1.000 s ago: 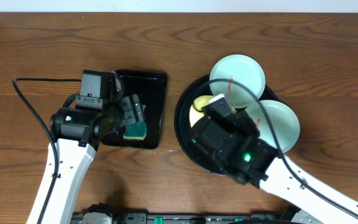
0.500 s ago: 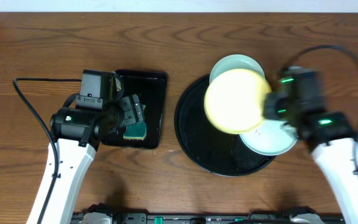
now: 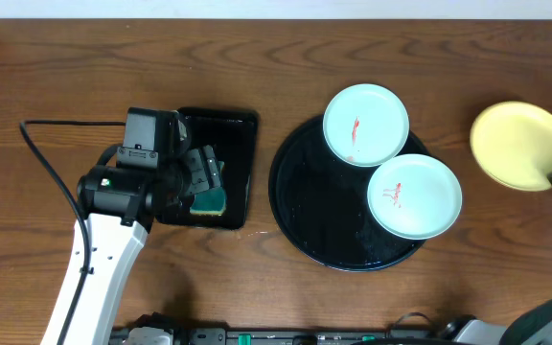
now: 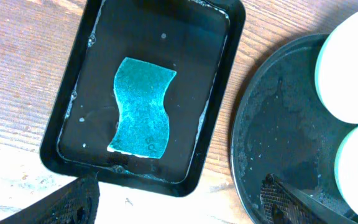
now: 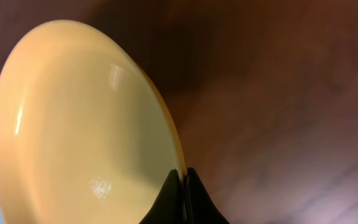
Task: Clean dirty plates on tray and stack at the side
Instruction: 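Carry the yellow plate right and set it on the table, then grasp the lower pale green plate rim with the right gripper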
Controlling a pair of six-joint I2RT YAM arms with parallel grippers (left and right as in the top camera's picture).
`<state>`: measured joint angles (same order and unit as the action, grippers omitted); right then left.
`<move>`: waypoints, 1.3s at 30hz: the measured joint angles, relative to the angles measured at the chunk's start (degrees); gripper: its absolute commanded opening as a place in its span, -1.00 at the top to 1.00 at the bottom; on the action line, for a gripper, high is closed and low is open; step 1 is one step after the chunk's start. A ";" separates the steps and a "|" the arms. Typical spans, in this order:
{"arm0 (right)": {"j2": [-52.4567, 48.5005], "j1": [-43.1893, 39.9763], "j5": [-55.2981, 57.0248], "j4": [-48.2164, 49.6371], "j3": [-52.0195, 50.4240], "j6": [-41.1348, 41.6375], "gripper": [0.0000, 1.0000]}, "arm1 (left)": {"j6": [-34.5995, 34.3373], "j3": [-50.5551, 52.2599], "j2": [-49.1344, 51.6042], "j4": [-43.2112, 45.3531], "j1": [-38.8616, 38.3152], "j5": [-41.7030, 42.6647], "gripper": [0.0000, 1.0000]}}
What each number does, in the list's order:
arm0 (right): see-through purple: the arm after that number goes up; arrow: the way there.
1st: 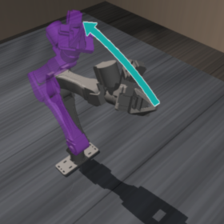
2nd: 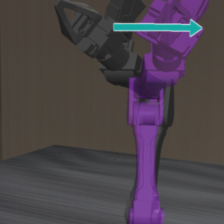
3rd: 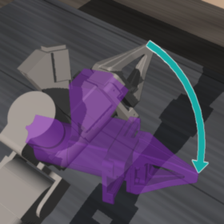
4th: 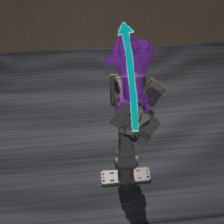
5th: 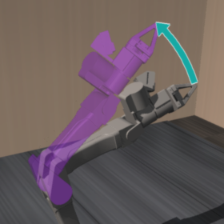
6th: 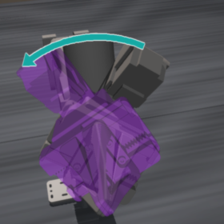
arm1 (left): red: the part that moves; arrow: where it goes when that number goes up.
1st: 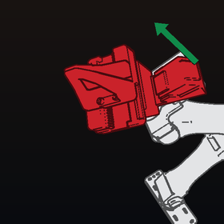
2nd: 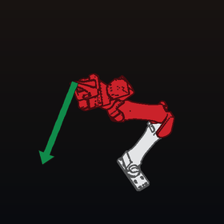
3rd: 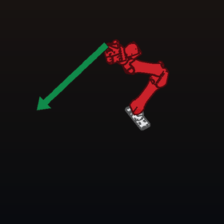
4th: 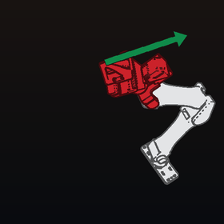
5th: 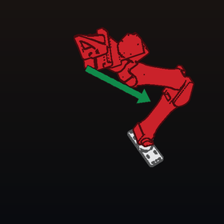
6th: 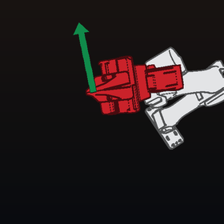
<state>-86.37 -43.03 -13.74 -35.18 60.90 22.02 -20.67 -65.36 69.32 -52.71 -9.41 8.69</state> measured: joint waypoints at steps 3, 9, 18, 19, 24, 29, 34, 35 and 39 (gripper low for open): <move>-4.46 -1.33 3.10 0.74 0.00 0.83 0.98 | 0.00 0.00 0.00 0.02 0.00 -0.02 -0.66; -10.69 -1.27 5.27 1.18 0.00 1.01 0.17 | -0.02 0.00 0.00 0.02 -0.02 -0.02 -0.66; -4.33 0.31 -3.19 -5.90 -0.02 -1.90 -0.12 | 0.00 0.00 0.00 0.02 0.00 -0.02 -0.66; -1.55 1.55 -4.11 -8.63 -0.04 -2.51 -0.10 | -0.02 0.00 0.00 0.02 0.00 -0.02 -0.66; 9.29 11.56 -3.87 -18.08 0.07 -5.75 0.24 | -0.02 0.00 0.00 0.02 0.00 -0.02 -0.66; 10.71 23.82 7.45 -20.57 -1.64 -4.20 0.12 | -0.02 0.00 0.00 0.02 -0.02 0.00 -0.67; 8.48 29.99 13.03 -12.70 -6.97 -3.76 0.10 | 0.00 0.00 0.00 0.02 -0.02 0.00 -0.67; 7.89 30.49 13.62 -11.19 -8.07 -4.31 0.10 | -0.02 0.00 0.00 0.02 -0.02 -0.02 -0.66; 5.88 30.91 15.82 -7.02 -11.58 -5.75 0.21 | 0.00 0.00 0.00 0.02 0.00 0.00 -0.66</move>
<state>-80.49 -12.12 2.09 -42.19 49.32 16.27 -20.67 -65.36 69.32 -52.69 -9.41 8.69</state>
